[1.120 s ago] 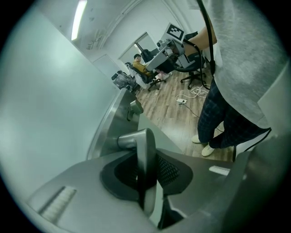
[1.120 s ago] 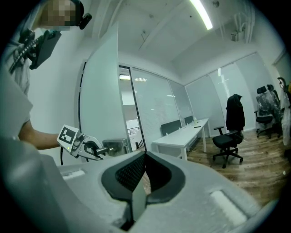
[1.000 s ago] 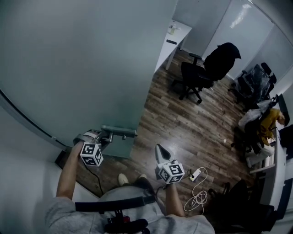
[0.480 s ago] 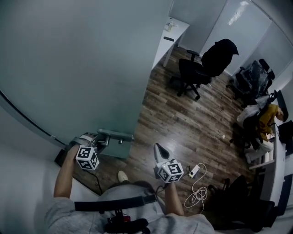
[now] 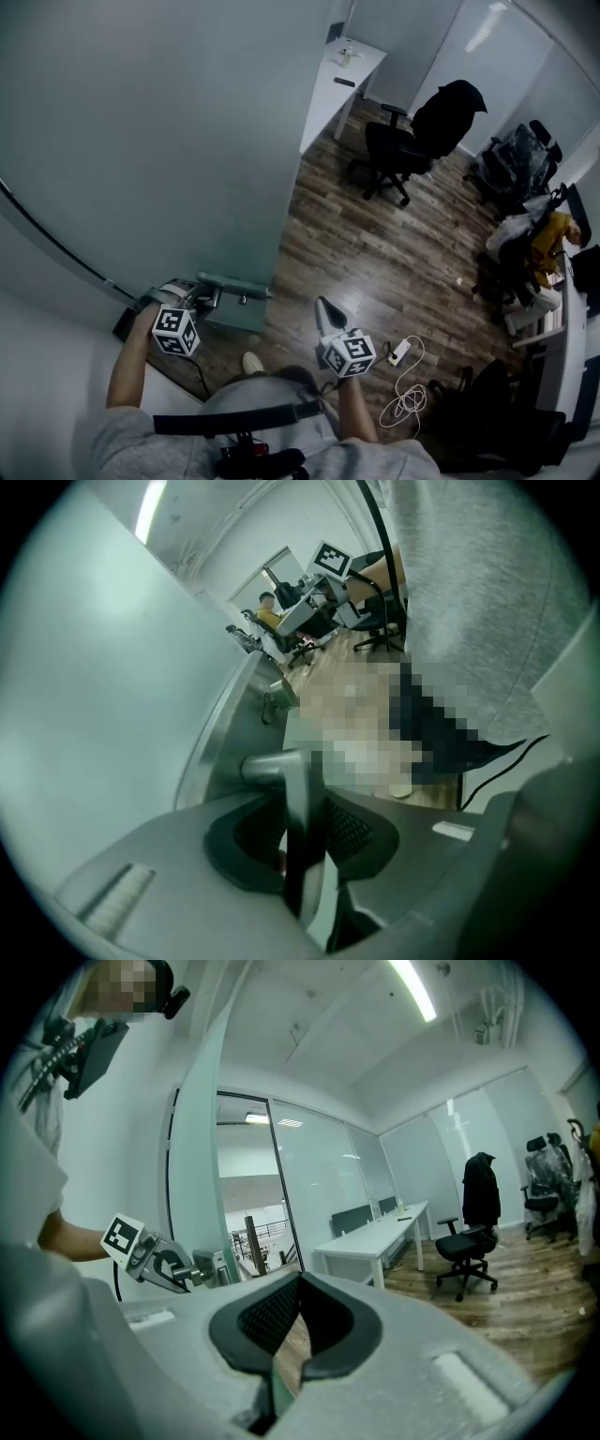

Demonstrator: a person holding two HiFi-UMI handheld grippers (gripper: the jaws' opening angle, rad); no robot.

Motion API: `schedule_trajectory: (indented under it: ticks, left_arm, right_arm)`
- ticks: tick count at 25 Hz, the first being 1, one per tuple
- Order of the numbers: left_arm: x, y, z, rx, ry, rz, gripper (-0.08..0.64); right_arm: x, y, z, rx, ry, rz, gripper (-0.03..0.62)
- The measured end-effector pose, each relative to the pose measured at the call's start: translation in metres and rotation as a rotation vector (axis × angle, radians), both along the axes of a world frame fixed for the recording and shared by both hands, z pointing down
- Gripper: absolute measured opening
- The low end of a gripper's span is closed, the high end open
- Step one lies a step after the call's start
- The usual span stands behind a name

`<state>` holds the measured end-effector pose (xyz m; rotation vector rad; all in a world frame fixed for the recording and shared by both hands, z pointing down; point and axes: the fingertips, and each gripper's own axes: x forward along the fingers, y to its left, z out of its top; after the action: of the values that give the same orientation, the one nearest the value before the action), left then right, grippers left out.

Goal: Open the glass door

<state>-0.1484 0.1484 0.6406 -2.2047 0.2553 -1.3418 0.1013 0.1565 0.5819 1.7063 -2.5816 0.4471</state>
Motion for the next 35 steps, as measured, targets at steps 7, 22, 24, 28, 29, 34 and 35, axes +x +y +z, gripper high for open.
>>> schedule_trajectory:
  ticks: [7, 22, 24, 28, 29, 34, 35]
  left_arm:
    - [-0.003, 0.01, -0.001, -0.009, -0.001, 0.002, 0.092]
    - [-0.002, 0.007, -0.002, -0.02, 0.021, -0.022, 0.121]
    - [-0.002, 0.011, -0.001, -0.035, 0.003, -0.015, 0.136]
    - [-0.002, 0.015, 0.003, -0.036, -0.028, 0.007, 0.176]
    - [-0.002, 0.015, 0.004, -0.036, -0.029, 0.008, 0.179]
    - [-0.001, 0.016, 0.006, -0.061, -0.024, 0.009, 0.19]
    - [-0.002, 0.016, 0.004, -0.063, -0.028, 0.006, 0.192]
  right_arm:
    - [0.004, 0.004, -0.002, 0.008, -0.008, 0.013, 0.002]
    - [-0.013, -0.002, 0.002, -0.003, -0.007, -0.013, 0.002]
    - [-0.014, -0.002, 0.001, -0.002, -0.013, -0.018, 0.002]
    - [-0.02, -0.004, 0.0, -0.002, -0.01, -0.029, 0.002]
    - [-0.021, -0.005, 0.001, -0.003, -0.009, -0.032, 0.002]
    - [-0.023, -0.006, 0.004, -0.007, -0.002, -0.036, 0.002]
    - [-0.023, -0.007, 0.004, -0.007, -0.001, -0.035, 0.002]
